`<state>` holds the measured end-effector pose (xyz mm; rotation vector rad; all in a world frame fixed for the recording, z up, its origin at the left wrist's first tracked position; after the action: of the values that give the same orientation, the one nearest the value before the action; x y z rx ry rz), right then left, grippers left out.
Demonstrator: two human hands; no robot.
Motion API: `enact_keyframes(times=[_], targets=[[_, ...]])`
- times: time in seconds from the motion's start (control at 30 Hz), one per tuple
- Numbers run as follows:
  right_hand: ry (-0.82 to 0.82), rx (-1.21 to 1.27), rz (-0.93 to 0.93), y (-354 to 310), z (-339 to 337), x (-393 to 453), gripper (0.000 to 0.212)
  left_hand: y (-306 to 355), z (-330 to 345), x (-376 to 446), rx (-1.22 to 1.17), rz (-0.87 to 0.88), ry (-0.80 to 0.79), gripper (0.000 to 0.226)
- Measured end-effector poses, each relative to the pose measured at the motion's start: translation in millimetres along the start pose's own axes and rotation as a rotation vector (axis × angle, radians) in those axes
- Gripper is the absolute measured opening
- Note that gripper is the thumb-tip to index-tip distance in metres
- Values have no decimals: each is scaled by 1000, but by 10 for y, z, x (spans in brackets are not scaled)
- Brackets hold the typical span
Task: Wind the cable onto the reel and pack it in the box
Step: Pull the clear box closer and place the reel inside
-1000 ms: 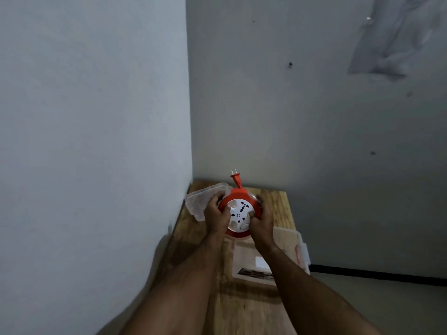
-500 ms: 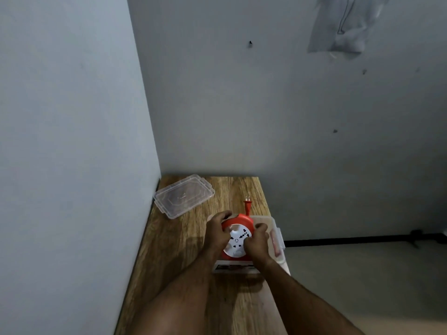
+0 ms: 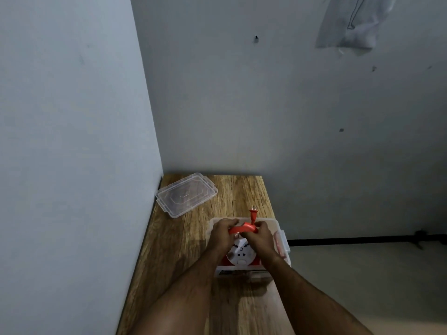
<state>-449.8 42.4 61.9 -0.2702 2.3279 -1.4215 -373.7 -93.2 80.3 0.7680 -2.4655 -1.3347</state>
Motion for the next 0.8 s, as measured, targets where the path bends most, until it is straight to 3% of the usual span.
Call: enact_keyframes(times=[0.13,0.3,0.4,0.53,0.8], targets=[[-8,-125,-118,-144,-19,-13,44,71,-34,-15,70,50,28,33],[-38,-244,-129,-163,-15,22,43,45,-67,-59,160,13,72,33],[0,-220,-49,-70,-92,56,44,-16,-111,-106,147,-61,136,24],[15,-11,78,174,-134,46,49,-64,-77,-100,128,-155,98,34],[-86,157,396,372,97,-60,31,-107,-108,-71,193,-121,191,38]])
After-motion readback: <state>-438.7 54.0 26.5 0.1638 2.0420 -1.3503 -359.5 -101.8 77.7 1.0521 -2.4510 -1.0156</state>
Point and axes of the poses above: each hand's wrist, its own x-axis towards the middle knuckle, its own z-axis out of the palm, y = z × x, the point moved 9 cm from there along x, towards the middle knuckle, and after that the axes turned 2 degrees about -z, right-handed, at the moved point
